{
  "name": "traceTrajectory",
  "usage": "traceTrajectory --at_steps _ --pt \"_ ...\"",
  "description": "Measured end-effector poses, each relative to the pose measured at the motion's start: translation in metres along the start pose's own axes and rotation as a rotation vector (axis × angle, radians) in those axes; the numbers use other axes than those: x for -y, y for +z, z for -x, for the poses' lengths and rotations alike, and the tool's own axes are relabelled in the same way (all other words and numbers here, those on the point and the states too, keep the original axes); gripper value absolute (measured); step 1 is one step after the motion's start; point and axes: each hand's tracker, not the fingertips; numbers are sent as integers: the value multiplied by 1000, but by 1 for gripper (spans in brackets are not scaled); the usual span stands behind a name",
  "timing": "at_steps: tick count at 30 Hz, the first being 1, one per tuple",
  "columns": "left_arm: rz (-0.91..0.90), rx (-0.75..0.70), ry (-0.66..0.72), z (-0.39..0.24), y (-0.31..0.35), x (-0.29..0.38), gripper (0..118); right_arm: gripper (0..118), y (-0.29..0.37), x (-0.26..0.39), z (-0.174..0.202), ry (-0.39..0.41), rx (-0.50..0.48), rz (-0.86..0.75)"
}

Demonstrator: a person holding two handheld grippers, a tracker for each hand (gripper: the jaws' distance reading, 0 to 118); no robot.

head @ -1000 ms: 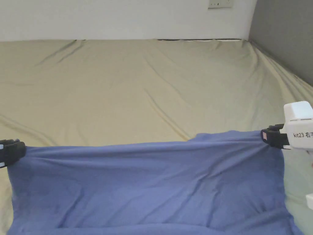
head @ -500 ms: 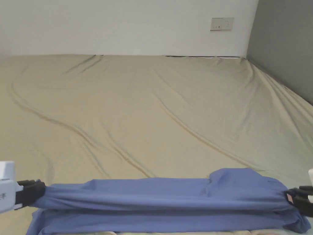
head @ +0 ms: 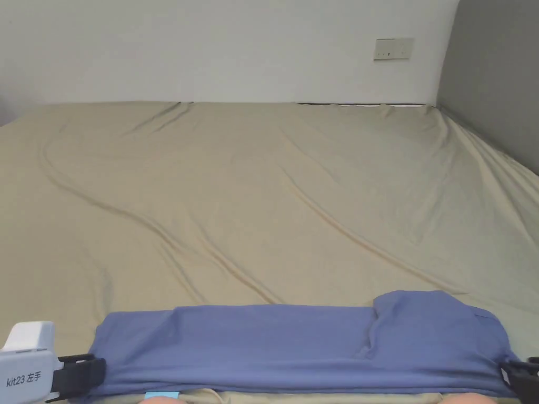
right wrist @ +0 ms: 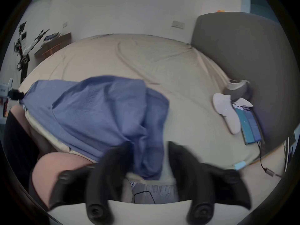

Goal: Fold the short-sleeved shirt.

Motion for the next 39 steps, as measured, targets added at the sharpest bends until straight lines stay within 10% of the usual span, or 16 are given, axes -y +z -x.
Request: traceTrajectory --at_steps 3,5,6,15,17,18,20,28,31,33,35,39 --pt "-121 66 12 8 44 -3 79 69 42 -3 4 -110 -1 -93" --pt "-203 110 44 10 71 -4 20 41 68 -7 15 -166 -66 -173" --pt "-221 108 60 10 78 -4 0 5 75 -10 22 -158 -88 -201" --pt "-127 211 193 49 35 -10 0 0 92 -39 86 -85 -96 -270" --pt "-32 349 305 72 7 -15 22 0 92 -44 91 -70 -107 -264" --pt "-2 384 348 80 -5 -15 71 0 93 -46 94 -63 -110 -263" --pt "92 481 349 92 -29 -17 118 0 92 -50 101 -42 -120 -250" --pt "115 738 600 87 -88 -22 118 0 77 -59 110 -54 -120 -192" --pt "122 752 467 63 -94 -31 117 0 72 -64 116 -61 -143 -180" --pt "128 713 373 48 -90 -37 91 0 71 -68 120 -52 -158 -178" --pt "152 690 307 40 -87 -42 9 0 70 -74 123 -36 -163 -182" --pt "197 576 307 33 -92 -37 9 0 69 -82 127 -21 -175 -200"
